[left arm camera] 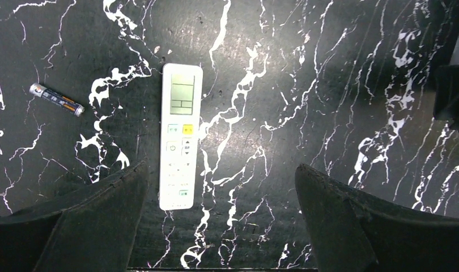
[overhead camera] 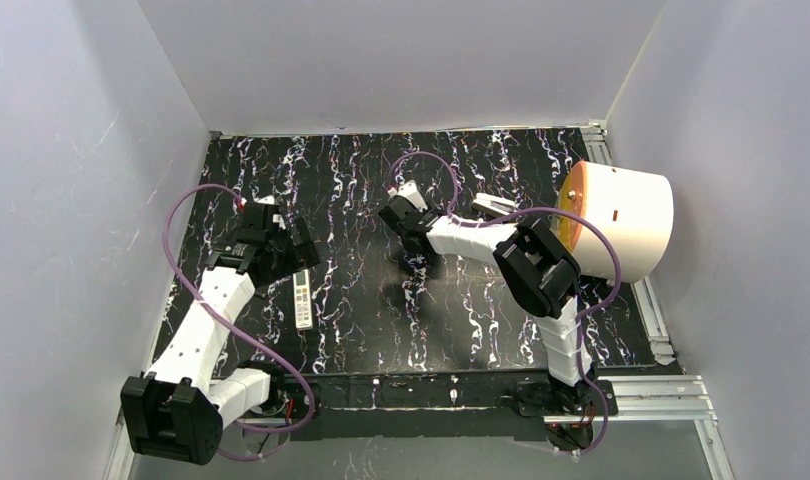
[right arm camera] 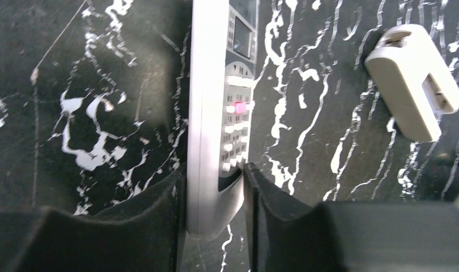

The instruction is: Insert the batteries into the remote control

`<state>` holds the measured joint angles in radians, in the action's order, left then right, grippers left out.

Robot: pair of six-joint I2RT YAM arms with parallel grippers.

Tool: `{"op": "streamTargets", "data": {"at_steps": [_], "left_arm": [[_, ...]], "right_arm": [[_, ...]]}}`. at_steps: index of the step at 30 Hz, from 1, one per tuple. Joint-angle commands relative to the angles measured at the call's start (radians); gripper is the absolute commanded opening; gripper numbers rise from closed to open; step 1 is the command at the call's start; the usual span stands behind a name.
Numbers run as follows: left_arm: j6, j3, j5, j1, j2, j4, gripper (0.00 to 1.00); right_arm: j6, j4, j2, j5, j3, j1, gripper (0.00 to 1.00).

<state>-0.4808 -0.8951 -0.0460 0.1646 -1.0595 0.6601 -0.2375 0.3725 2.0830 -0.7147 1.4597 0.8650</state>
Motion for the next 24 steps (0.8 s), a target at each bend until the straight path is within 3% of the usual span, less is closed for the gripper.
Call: {"op": "streamTargets", "data": {"at_steps": [1,11,18,24], "left_arm": [[-0.016,0.035,-0.029,-0.007,-0.013,0.018,0.98],[-0.023,0.051,-0.069,-0.007,-0.084,0.051,0.98],[-0.077,0.084,-0.047,-0.007,-0.167,0.015,0.88],[-0.131,0.126,-0.078,-0.007,-0.237,-0.009,0.88]], "right_arm": [[-0.021,0.030,-0.001,0.096,0.023,0.010,0.49],[-0.034,-0.018,-0.138,0.237,-0.013,0.010,0.77],[-0.123,-0.090,-0.334,0.322,-0.116,0.009,0.79],[-0.221,-0.153,-0.458,0.454,-0.249,0.007,0.78]]}}
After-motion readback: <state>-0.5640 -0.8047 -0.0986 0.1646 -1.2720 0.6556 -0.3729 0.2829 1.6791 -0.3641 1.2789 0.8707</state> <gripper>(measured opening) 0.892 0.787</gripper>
